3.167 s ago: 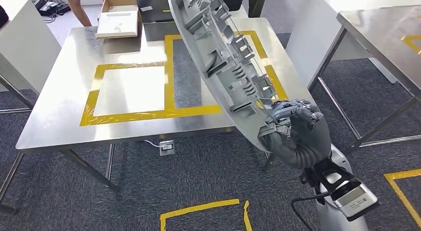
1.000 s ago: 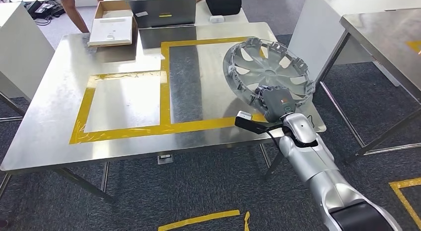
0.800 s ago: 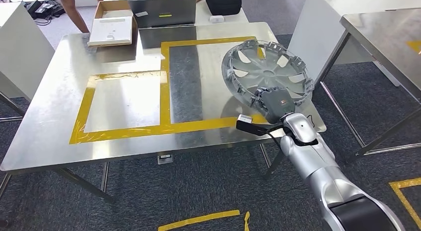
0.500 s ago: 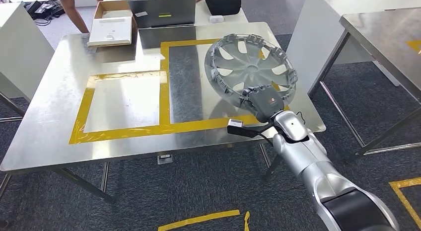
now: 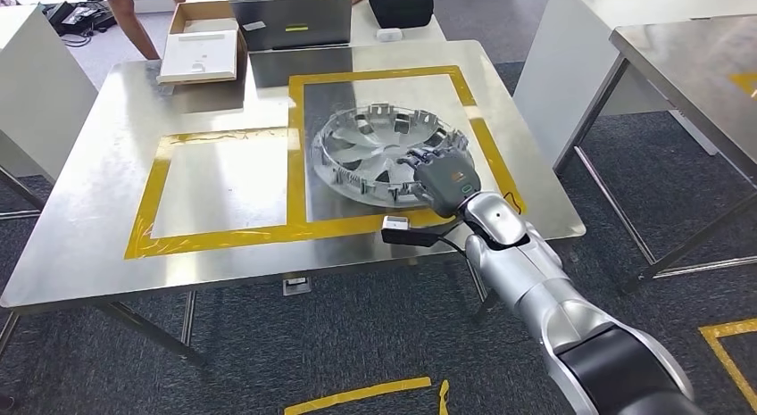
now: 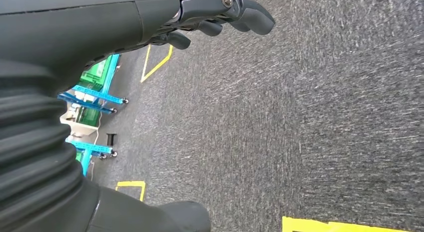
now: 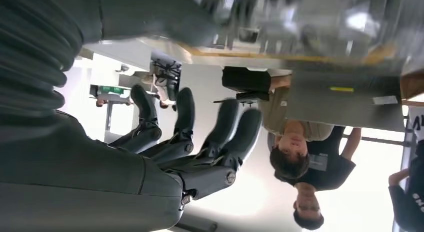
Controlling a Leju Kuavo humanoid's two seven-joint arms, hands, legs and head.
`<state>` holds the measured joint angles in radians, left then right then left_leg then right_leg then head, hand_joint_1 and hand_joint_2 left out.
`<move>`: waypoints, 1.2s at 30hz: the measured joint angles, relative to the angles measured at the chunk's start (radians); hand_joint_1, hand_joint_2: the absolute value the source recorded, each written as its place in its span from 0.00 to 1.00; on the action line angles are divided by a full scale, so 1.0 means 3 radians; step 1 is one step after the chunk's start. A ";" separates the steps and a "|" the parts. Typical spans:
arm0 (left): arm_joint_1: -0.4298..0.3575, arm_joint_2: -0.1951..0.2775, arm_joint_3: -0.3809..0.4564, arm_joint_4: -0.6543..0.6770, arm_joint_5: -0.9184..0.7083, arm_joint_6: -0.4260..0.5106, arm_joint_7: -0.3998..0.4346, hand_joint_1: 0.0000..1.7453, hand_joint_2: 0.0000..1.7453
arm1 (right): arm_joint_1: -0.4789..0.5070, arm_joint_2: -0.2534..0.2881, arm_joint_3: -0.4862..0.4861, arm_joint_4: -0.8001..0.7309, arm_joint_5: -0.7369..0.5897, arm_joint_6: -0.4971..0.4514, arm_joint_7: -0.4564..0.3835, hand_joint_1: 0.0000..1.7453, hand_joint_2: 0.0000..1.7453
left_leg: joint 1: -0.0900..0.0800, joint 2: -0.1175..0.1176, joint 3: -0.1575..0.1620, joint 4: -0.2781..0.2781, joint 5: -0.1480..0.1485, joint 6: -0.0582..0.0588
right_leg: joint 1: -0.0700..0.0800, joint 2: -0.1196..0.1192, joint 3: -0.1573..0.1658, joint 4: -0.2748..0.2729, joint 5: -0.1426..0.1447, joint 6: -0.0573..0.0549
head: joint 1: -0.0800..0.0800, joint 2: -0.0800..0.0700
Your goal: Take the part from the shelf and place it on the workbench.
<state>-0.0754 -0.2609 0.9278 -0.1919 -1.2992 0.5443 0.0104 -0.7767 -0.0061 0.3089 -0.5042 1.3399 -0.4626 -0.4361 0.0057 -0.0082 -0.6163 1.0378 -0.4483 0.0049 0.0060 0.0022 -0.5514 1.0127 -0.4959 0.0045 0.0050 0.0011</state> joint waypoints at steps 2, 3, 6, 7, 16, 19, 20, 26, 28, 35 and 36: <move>0.0000 0.0000 0.0000 0.0000 -0.0014 -0.0021 0.0000 0.00 0.25 | -0.0018 0.0013 0.0002 0.0016 -0.0010 -0.0004 0.0001 0.00 1.00 | 0.0000 -0.0001 0.0001 0.0000 0.0000 0.0000 | 0.0000 0.0000 0.0000 0.0000 0.0000 0.0000 | 0.0000 0.0000; 0.0001 0.0000 0.0000 0.0000 -0.0024 -0.0039 0.0000 0.00 0.00 | -0.0026 0.0018 0.0003 0.0023 -0.0015 -0.0007 0.0000 0.00 1.00 | 0.0000 -0.0002 0.0001 0.0000 0.0000 0.0000 | 0.0000 -0.0001 0.0000 0.0000 0.0000 0.0000 | 0.0000 0.0000; 0.0002 0.0000 0.0000 0.0000 -0.0042 -0.0083 0.0001 0.00 0.00 | -0.0037 0.0028 0.0003 0.0041 -0.0032 -0.0013 0.0002 0.00 1.00 | 0.0000 -0.0002 0.0002 0.0000 0.0001 -0.0002 | 0.0001 -0.0001 0.0001 0.0000 0.0000 0.0000 | 0.0000 0.0000; 0.0002 0.0000 0.0000 0.0000 -0.0043 -0.0091 0.0001 0.00 0.00 | -0.0038 0.0030 0.0003 0.0045 -0.0035 -0.0013 0.0003 0.00 1.00 | 0.0000 -0.0001 0.0002 0.0000 0.0002 -0.0002 | 0.0001 0.0000 0.0001 0.0000 0.0001 0.0000 | 0.0000 0.0000; 0.0001 0.0000 0.0001 0.0000 -0.0022 -0.0155 0.0001 0.00 0.00 | -0.0040 0.0034 0.0003 0.0053 -0.0041 -0.0007 0.0007 0.00 1.00 | 0.0000 -0.0001 0.0003 0.0000 0.0002 -0.0002 | 0.0001 0.0000 0.0001 0.0000 0.0001 0.0000 | 0.0000 0.0000; 0.0001 0.0000 0.0001 0.0000 0.0004 -0.0173 0.0001 0.00 0.00 | -0.0046 0.0036 0.0003 0.0053 -0.0045 -0.0002 0.0004 0.00 1.00 | 0.0000 -0.0001 0.0003 0.0000 0.0002 -0.0002 | 0.0001 0.0000 0.0001 0.0000 0.0001 0.0000 | 0.0000 0.0000; 0.0001 0.0000 0.0000 0.0000 0.0011 -0.0177 0.0001 0.00 0.00 | -0.0049 0.0037 0.0003 0.0054 -0.0046 0.0000 0.0002 0.00 1.00 | 0.0000 -0.0001 0.0003 0.0000 0.0002 -0.0002 | 0.0001 0.0000 0.0001 0.0000 0.0001 0.0000 | 0.0000 0.0000; -0.0001 0.0003 0.0002 0.0000 0.0041 -0.0204 0.0001 0.00 0.00 | -0.0089 0.0072 0.0005 0.0071 -0.0043 0.0012 -0.0001 0.00 1.00 | -0.0018 0.0001 0.0000 0.0009 0.0000 0.0027 | -0.0019 0.0000 0.0005 -0.0009 0.0016 0.0029 | 0.0000 0.0000; -0.0004 0.0000 0.0002 0.0000 0.0043 -0.0204 0.0001 0.00 0.00 | -0.0107 0.0079 0.0007 0.0075 -0.0043 0.0014 -0.0002 0.00 1.00 | 0.0003 0.0011 0.0010 -0.0025 0.0031 0.0052 | -0.0021 0.0003 -0.0011 0.0037 -0.0025 0.0047 | 0.0005 0.0000; -0.0006 -0.0002 0.0002 0.0000 0.0040 -0.0198 0.0001 0.00 0.00 | -0.0127 0.0083 0.0031 0.0119 -0.0039 0.0032 0.0008 0.00 1.00 | 0.0046 0.0029 -0.0033 -0.0051 0.0094 0.0044 | -0.0086 0.0002 -0.0327 0.0839 -0.0375 0.0137 | 0.0027 0.0000; -0.0006 -0.0002 0.0002 0.0000 0.0039 -0.0198 0.0001 0.00 0.00 | -0.0131 0.0083 0.0032 0.0122 -0.0039 0.0034 0.0010 0.00 1.00 | 0.0060 0.0029 -0.0047 -0.0039 0.0102 0.0027 | -0.0100 0.0000 -0.0209 0.0625 -0.0259 0.0151 | 0.0027 0.0000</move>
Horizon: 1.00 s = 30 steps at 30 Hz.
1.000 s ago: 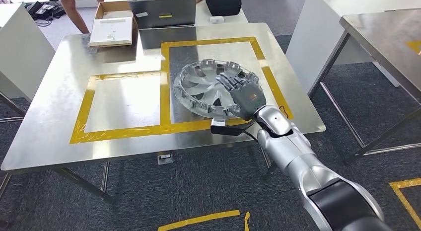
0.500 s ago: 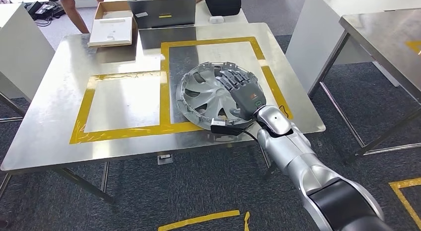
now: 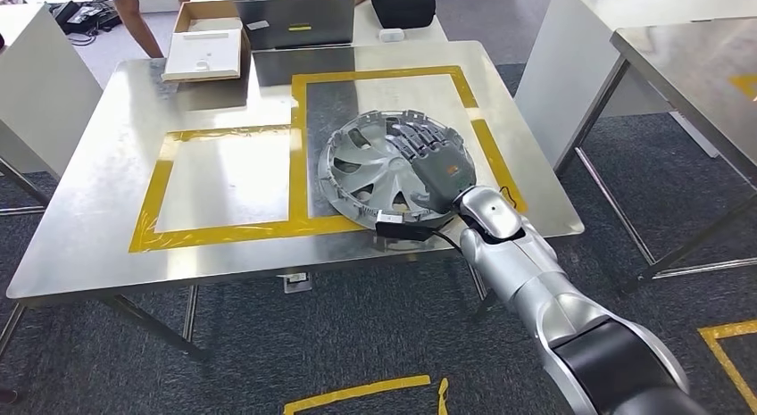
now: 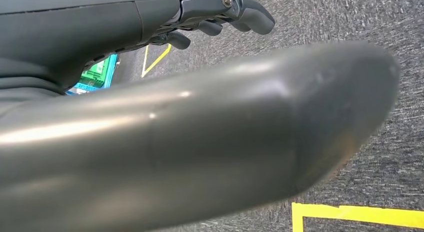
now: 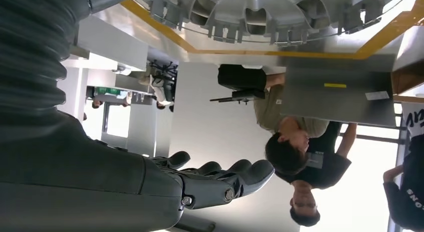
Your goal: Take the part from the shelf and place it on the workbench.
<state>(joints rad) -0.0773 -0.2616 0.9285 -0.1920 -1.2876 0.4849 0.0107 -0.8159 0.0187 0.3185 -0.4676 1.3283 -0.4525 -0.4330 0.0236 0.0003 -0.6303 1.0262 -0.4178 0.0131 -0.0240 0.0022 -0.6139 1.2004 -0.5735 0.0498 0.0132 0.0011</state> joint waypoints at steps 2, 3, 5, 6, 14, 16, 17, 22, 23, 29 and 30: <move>-0.0004 -0.0001 0.0000 -0.0001 -0.0004 0.0000 0.0000 0.00 0.00 | -0.0013 0.0003 0.0003 0.0003 0.0000 0.0003 0.0002 0.00 1.00 | 0.0018 -0.0005 -0.0033 0.0025 0.0018 -0.0047 | -0.0006 0.0014 0.0224 -0.0429 0.0160 0.0007 | 0.0003 0.0000; -0.0006 -0.0002 0.0000 -0.0001 -0.0006 0.0000 0.0000 0.00 0.00 | -0.0018 0.0006 0.0004 0.0004 0.0000 0.0004 0.0002 0.00 1.00 | 0.0019 -0.0009 -0.0047 0.0034 0.0031 -0.0076 | -0.0002 0.0026 0.0273 -0.0542 0.0190 -0.0008 | 0.0005 0.0000; -0.0008 -0.0005 0.0000 0.0000 -0.0008 0.0000 0.0000 0.00 0.00 | -0.0021 0.0011 0.0006 0.0007 0.0002 0.0010 0.0009 0.00 1.00 | 0.0018 -0.0020 -0.0066 0.0022 0.0073 -0.0140 | 0.0021 0.0049 0.0242 -0.0555 0.0213 -0.0079 | 0.0005 0.0000; -0.0006 -0.0005 0.0000 0.0001 -0.0009 -0.0001 0.0000 0.00 0.00 | -0.0024 0.0014 0.0008 0.0009 0.0003 0.0014 0.0016 0.00 1.00 | 0.0022 -0.0022 -0.0078 0.0017 0.0088 -0.0170 | 0.0018 0.0044 0.0221 -0.0564 0.0225 -0.0116 | 0.0006 0.0000; -0.0003 -0.0004 0.0000 0.0002 -0.0011 -0.0010 0.0000 0.00 0.00 | -0.0027 0.0029 0.0014 0.0027 0.0008 0.0022 0.0047 0.00 1.00 | -0.0003 -0.0014 -0.0279 0.0936 -0.0512 -0.0189 | 0.0057 0.0023 -0.0047 -0.0572 0.0458 -0.0250 | -0.0018 0.0000; -0.0006 -0.0002 0.0000 0.0001 -0.0012 -0.0014 0.0002 0.00 0.00 | -0.0026 0.0027 0.0014 0.0031 0.0003 0.0015 0.0047 0.00 1.00 | -0.0028 -0.0015 0.0021 0.0565 -0.0390 -0.0135 | 0.0071 0.0023 -0.0107 -0.0568 0.0510 -0.0243 | -0.0018 0.0000; -0.0010 0.0002 0.0000 -0.0001 -0.0012 -0.0017 0.0002 0.00 0.00 | -0.0026 0.0024 0.0014 0.0031 0.0001 0.0010 0.0046 0.00 1.00 | -0.0043 -0.0014 0.0189 0.0327 -0.0369 -0.0106 | 0.0077 0.0023 -0.0129 -0.0565 0.0534 -0.0233 | -0.0017 0.0000; -0.0027 0.0004 0.0000 0.0000 -0.0014 -0.0038 -0.0001 0.00 0.00 | -0.0021 -0.0003 0.0015 0.0033 -0.0005 -0.0025 0.0041 0.00 1.00 | -0.0081 -0.0010 0.0346 -0.0009 -0.0317 -0.0012 | 0.0067 0.0016 -0.0158 -0.0580 0.0615 -0.0130 | -0.0028 0.0000; -0.0028 0.0003 0.0001 0.0000 -0.0014 -0.0042 0.0000 0.00 0.00 | -0.0019 -0.0014 0.0015 0.0034 -0.0007 -0.0029 0.0041 0.00 1.00 | -0.0073 -0.0002 0.0323 -0.0022 -0.0279 0.0016 | 0.0065 0.0016 -0.0184 -0.0535 0.0549 -0.0109 | -0.0024 0.0000; -0.0024 0.0001 0.0001 0.0001 -0.0009 -0.0051 0.0000 0.00 0.00 | 0.0020 -0.0049 0.0015 0.0034 -0.0009 -0.0025 0.0042 0.00 1.00 | -0.0061 0.0023 0.0042 -0.0018 -0.0049 0.0060 | 0.0041 0.0011 -0.0355 0.0333 0.0018 -0.0020 | -0.0017 0.0000; -0.0024 0.0001 0.0001 0.0000 -0.0008 -0.0051 0.0000 0.00 0.00 | 0.0024 -0.0051 0.0015 0.0034 -0.0009 -0.0023 0.0042 0.00 1.00 | -0.0061 0.0023 -0.0008 -0.0008 -0.0017 0.0053 | 0.0038 0.0010 -0.0249 0.0243 0.0103 -0.0021 | -0.0017 0.0000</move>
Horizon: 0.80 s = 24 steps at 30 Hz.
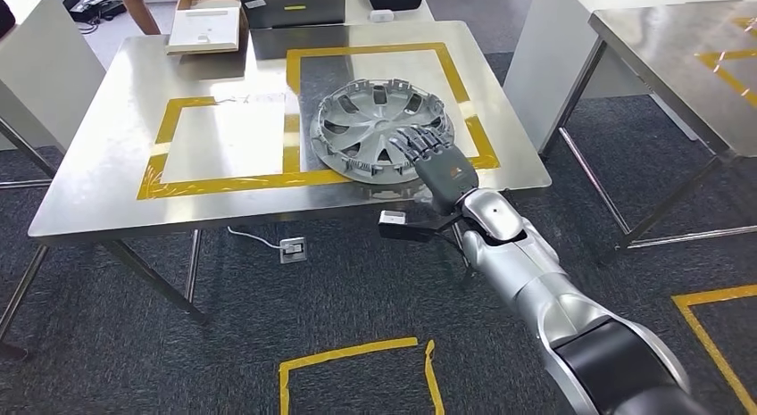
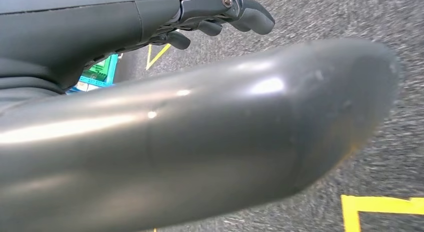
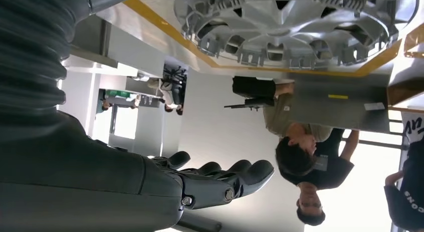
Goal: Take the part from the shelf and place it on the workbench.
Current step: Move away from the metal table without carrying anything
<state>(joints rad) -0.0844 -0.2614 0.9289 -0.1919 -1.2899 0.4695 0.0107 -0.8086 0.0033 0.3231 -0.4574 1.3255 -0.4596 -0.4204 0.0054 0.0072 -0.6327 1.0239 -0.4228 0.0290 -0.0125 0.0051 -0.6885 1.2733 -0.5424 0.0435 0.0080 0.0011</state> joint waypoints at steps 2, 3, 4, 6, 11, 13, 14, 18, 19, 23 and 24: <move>-0.0002 -0.0002 0.0000 0.0000 0.0001 -0.0001 0.0000 0.00 0.00 | -0.0005 -0.0002 0.0000 -0.0002 -0.0001 0.0001 -0.0002 0.00 1.00 | -0.0003 -0.0001 -0.0084 0.0027 0.0057 -0.0024 | 0.0004 -0.0001 0.0340 -0.0437 0.0091 -0.0021 | 0.0001 0.0000; -0.0003 -0.0003 0.0000 0.0000 0.0001 -0.0001 0.0000 0.00 0.00 | -0.0009 -0.0001 0.0001 -0.0003 -0.0003 0.0000 -0.0003 0.00 1.00 | -0.0005 -0.0001 -0.0109 0.0032 0.0084 -0.0041 | 0.0013 0.0000 0.0476 -0.0635 0.0083 -0.0045 | -0.0002 0.0000; -0.0005 -0.0004 0.0000 0.0000 0.0001 0.0000 0.0000 0.00 0.00 | -0.0015 -0.0001 0.0001 -0.0005 -0.0005 0.0000 -0.0004 0.00 1.00 | -0.0006 -0.0001 -0.0122 0.0033 0.0111 -0.0061 | 0.0024 0.0002 0.0558 -0.0774 0.0053 -0.0073 | 0.0000 0.0000; -0.0004 -0.0005 0.0000 0.0000 0.0003 0.0001 -0.0001 0.00 0.00 | -0.0020 -0.0002 0.0002 -0.0008 -0.0011 0.0000 -0.0005 0.00 1.00 | -0.0003 -0.0003 -0.0128 0.0009 0.0174 -0.0108 | 0.0041 0.0004 0.0561 -0.0839 0.0065 -0.0136 | 0.0004 0.0000; 0.0003 0.0000 0.0001 0.0001 0.0012 0.0002 0.0000 0.00 0.00 | -0.0034 0.0010 0.0004 -0.0006 -0.0018 0.0007 -0.0005 0.00 1.00 | 0.0018 -0.0023 -0.0316 0.0487 -0.0321 -0.0200 | 0.0016 -0.0013 0.0386 -0.0878 0.0271 -0.0241 | -0.0010 0.0000; 0.0003 0.0003 0.0001 0.0002 0.0020 0.0002 -0.0001 0.00 0.00 | -0.0030 0.0012 0.0004 -0.0005 -0.0023 0.0006 -0.0009 0.00 1.00 | 0.0024 -0.0023 -0.0379 0.0881 -0.0492 -0.0227 | 0.0015 -0.0014 0.0274 -0.0875 0.0357 -0.0235 | -0.0012 0.0000; 0.0003 0.0004 0.0001 0.0002 0.0025 0.0002 -0.0001 0.00 0.00 | -0.0027 0.0012 0.0004 -0.0004 -0.0025 0.0005 -0.0012 0.00 1.00 | 0.0027 -0.0022 -0.0349 0.0966 -0.0463 -0.0235 | 0.0014 -0.0015 0.0217 -0.0873 0.0400 -0.0227 | -0.0013 0.0000; -0.0006 0.0012 0.0001 0.0000 0.0036 0.0003 0.0002 0.00 0.00 | -0.0024 0.0011 0.0004 -0.0005 -0.0036 -0.0007 -0.0014 0.00 1.00 | 0.0038 -0.0031 0.0238 0.0350 -0.0306 -0.0221 | 0.0012 -0.0016 0.0043 -0.0851 0.0549 -0.0164 | -0.0010 0.0000; -0.0008 0.0012 0.0001 0.0000 0.0035 0.0003 0.0001 0.00 0.00 | -0.0027 0.0010 0.0004 -0.0006 -0.0039 -0.0009 -0.0011 0.00 1.00 | 0.0035 -0.0039 0.0356 0.0172 -0.0352 -0.0199 | 0.0015 -0.0016 0.0029 -0.0847 0.0580 -0.0142 | -0.0005 0.0000; -0.0011 0.0014 0.0001 0.0000 0.0031 0.0005 -0.0001 0.00 0.00 | -0.0026 0.0007 0.0005 -0.0006 -0.0053 -0.0014 -0.0007 0.00 1.00 | 0.0017 -0.0039 0.0354 0.0034 -0.0334 -0.0063 | 0.0003 -0.0012 -0.0002 -0.0845 0.0621 -0.0057 | -0.0004 0.0000; -0.0011 0.0014 0.0002 0.0000 0.0031 0.0005 -0.0001 0.00 0.00 | -0.0020 0.0005 0.0005 -0.0006 -0.0055 -0.0016 -0.0007 0.00 1.00 | 0.0020 -0.0030 0.0317 0.0029 -0.0292 -0.0032 | -0.0002 -0.0011 -0.0039 -0.0766 0.0513 -0.0040 | -0.0001 0.0000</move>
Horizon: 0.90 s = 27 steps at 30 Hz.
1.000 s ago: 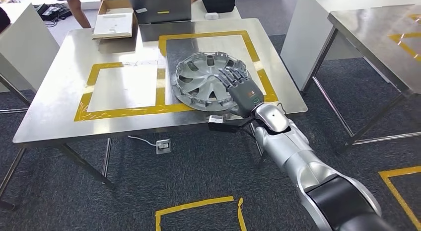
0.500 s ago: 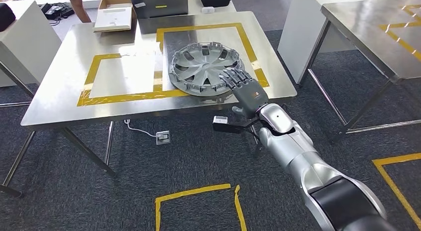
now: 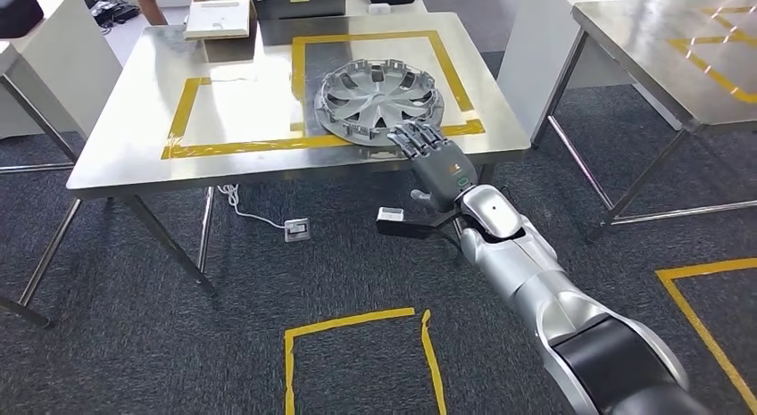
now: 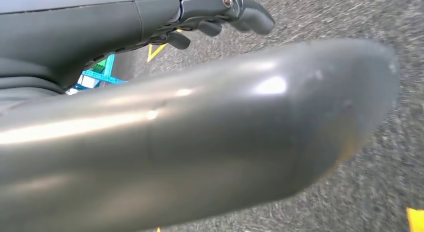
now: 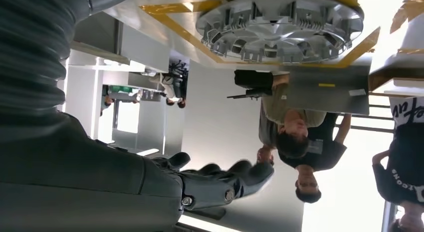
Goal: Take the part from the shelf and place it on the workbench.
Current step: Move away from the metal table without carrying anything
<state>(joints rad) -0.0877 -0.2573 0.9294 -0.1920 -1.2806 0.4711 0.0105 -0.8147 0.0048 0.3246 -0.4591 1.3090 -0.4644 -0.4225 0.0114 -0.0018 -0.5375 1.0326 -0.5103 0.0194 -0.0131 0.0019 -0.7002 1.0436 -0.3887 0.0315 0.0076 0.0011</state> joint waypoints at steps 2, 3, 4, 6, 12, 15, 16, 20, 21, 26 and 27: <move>0.0002 0.0000 0.0001 0.0000 0.0000 0.0000 0.0001 0.00 0.00 | 0.0006 -0.0004 0.0000 0.0001 -0.0005 -0.0003 -0.0003 0.00 1.00 | 0.0000 0.0009 -0.0101 -0.0002 0.0096 0.0037 | -0.0003 0.0000 -0.0114 0.0355 -0.0358 0.0024 | 0.0008 0.0000; 0.0003 0.0000 0.0001 0.0000 0.0000 0.0000 0.0001 0.00 0.00 | 0.0010 -0.0005 0.0000 0.0001 -0.0008 -0.0004 -0.0008 0.00 1.00 | -0.0004 0.0010 -0.0158 0.0000 0.0145 0.0045 | -0.0003 0.0001 -0.0165 0.0587 -0.0512 0.0032 | 0.0010 0.0000; 0.0004 0.0000 0.0001 0.0000 0.0000 0.0001 0.0001 0.00 0.00 | 0.0018 -0.0006 0.0000 0.0001 -0.0011 -0.0003 -0.0018 0.00 1.00 | -0.0009 0.0011 -0.0219 0.0002 0.0192 0.0049 | -0.0003 0.0001 -0.0189 0.0783 -0.0585 0.0034 | 0.0010 0.0000; 0.0004 0.0001 0.0001 -0.0001 0.0000 0.0005 0.0001 0.00 0.00 | 0.0034 -0.0006 0.0000 0.0001 -0.0020 0.0001 -0.0040 0.00 1.00 | -0.0022 0.0013 -0.0333 0.0004 0.0280 0.0049 | 0.0003 0.0001 -0.0092 0.0897 -0.0510 0.0016 | 0.0011 0.0000; 0.0006 -0.0009 0.0002 -0.0001 -0.0001 0.0041 0.0007 0.00 0.00 | 0.0029 -0.0008 0.0000 -0.0006 -0.0058 -0.0053 -0.0060 0.00 1.00 | -0.0027 0.0019 -0.0463 -0.0023 0.0490 -0.0027 | 0.0090 -0.0010 0.0685 -0.0131 -0.0494 -0.0137 | 0.0022 0.0000; 0.0013 -0.0005 0.0002 0.0001 -0.0021 0.0064 0.0001 0.00 0.00 | 0.0032 -0.0010 0.0000 -0.0004 -0.0072 -0.0064 -0.0073 0.00 1.00 | -0.0017 0.0011 -0.0512 0.0006 0.0443 -0.0086 | 0.0064 -0.0010 0.0619 -0.0193 -0.0373 -0.0192 | 0.0037 0.0000; 0.0016 -0.0002 0.0002 0.0001 -0.0035 0.0072 0.0003 0.00 0.00 | 0.0033 -0.0010 0.0000 -0.0003 -0.0074 -0.0066 -0.0081 0.00 1.00 | -0.0015 0.0006 -0.0555 0.0110 0.0316 -0.0104 | 0.0046 -0.0010 0.0585 -0.0213 -0.0325 -0.0208 | 0.0036 0.0000; 0.0023 0.0018 0.0002 0.0003 -0.0092 0.0093 0.0008 0.00 0.00 | 0.0060 -0.0010 0.0000 0.0005 -0.0078 -0.0067 -0.0101 0.00 1.00 | 0.0016 0.0001 -0.0694 0.0826 -0.0081 -0.0179 | 0.0025 -0.0012 0.0411 -0.0212 -0.0172 -0.0195 | 0.0030 0.0000; 0.0025 0.0023 0.0002 0.0004 -0.0106 0.0096 0.0009 0.00 0.25 | 0.0072 -0.0010 0.0000 0.0008 -0.0080 -0.0067 -0.0101 0.00 1.00 | 0.0025 0.0002 -0.0649 0.0865 -0.0023 -0.0193 | 0.0017 -0.0015 0.0371 -0.0206 -0.0139 -0.0179 | 0.0030 0.0000; 0.0024 0.0033 0.0002 0.0005 -0.0153 0.0073 0.0008 0.00 1.00 | 0.0086 -0.0020 0.0000 0.0011 -0.0100 -0.0073 -0.0099 0.00 1.00 | 0.0047 -0.0006 -0.0020 0.0062 0.0025 -0.0188 | 0.0005 -0.0019 0.0218 -0.0115 -0.0054 -0.0080 | 0.0024 0.0000; 0.0024 0.0033 0.0002 0.0006 -0.0160 0.0059 0.0005 0.00 1.00 | 0.0086 -0.0024 0.0000 0.0011 -0.0105 -0.0076 -0.0099 0.00 1.00 | 0.0038 -0.0010 0.0004 0.0013 -0.0008 -0.0154 | 0.0010 -0.0018 0.0207 -0.0113 -0.0039 -0.0059 | 0.0023 0.0000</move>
<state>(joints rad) -0.0806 -0.2474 0.9299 -0.1903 -1.3287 0.4889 0.0121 -0.7888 -0.0024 0.3246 -0.4559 1.2775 -0.4871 -0.4521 0.0228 -0.0047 -0.5363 1.0366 -0.5126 -0.0270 -0.0101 -0.0034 -0.6380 1.0098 -0.4002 0.0139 0.0145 0.0011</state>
